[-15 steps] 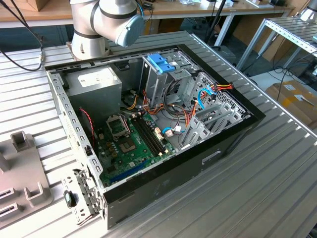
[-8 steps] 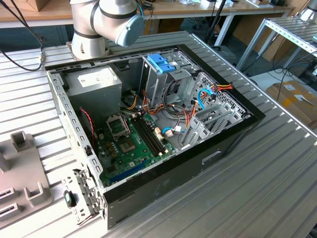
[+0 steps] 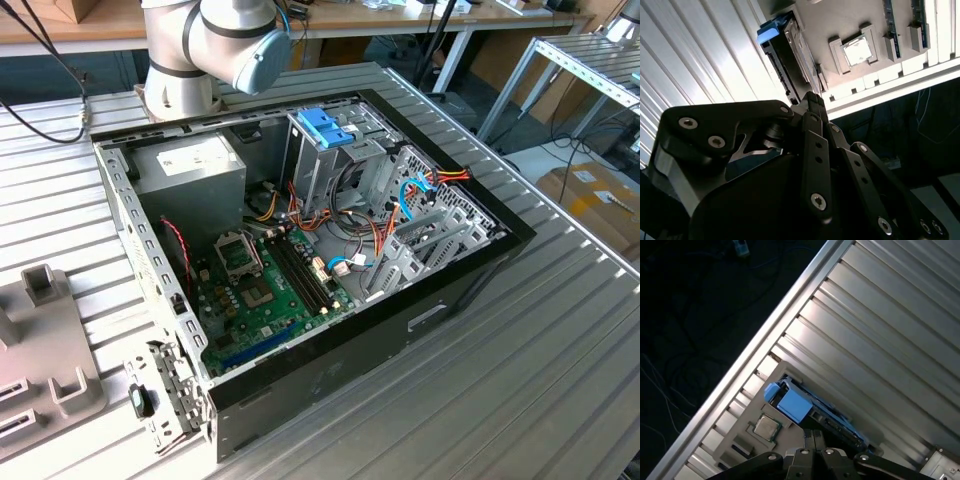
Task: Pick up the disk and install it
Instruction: 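Pick up the disk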
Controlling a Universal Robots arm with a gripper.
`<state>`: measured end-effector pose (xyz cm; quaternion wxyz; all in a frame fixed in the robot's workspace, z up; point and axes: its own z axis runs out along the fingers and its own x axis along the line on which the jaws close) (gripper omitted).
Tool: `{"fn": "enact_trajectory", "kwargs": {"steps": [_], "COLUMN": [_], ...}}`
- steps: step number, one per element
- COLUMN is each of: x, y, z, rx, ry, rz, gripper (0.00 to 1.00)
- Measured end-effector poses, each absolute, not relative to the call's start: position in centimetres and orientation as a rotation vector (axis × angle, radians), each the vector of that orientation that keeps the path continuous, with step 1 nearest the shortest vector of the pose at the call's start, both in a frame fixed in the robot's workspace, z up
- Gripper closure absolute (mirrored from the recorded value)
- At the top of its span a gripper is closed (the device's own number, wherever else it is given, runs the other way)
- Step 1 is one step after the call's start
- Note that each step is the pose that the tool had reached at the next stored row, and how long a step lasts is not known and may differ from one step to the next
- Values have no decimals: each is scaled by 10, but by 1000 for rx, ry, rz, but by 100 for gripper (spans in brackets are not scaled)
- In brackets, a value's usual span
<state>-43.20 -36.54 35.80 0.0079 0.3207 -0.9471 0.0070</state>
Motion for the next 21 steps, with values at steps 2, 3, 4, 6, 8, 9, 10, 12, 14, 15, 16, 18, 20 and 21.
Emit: {"fn": "enact_trajectory", "kwargs": {"steps": [2,3,4,6,8,9,10,12,14,15,16,18,20,21], "x": [-432,-432,-432,-432,-432,-432,-432,-432,-432,-432,-432,-432,-432,-432], "y": [-365,-365,-365,-365,-365,-365,-365,-365,-365,-365,-365,-365,-365,-365], "z": [358,358,358,358,358,358,358,358,358,358,358,358,358,358], "rx": [1029,1037,1047,1069,1088,1097,1107,1125,1142,1151,1160,1177,1198,1208], "ry": [-2952,-2949,-2945,-2938,-2930,-2927,-2924,-2917,-2910,-2907,-2903,-2897,-2888,-2884], "rz": [22,22,22,23,23,23,23,23,23,23,23,23,24,24], "gripper": [89,89,89,89,89,89,89,89,89,89,89,89,89,89]}}
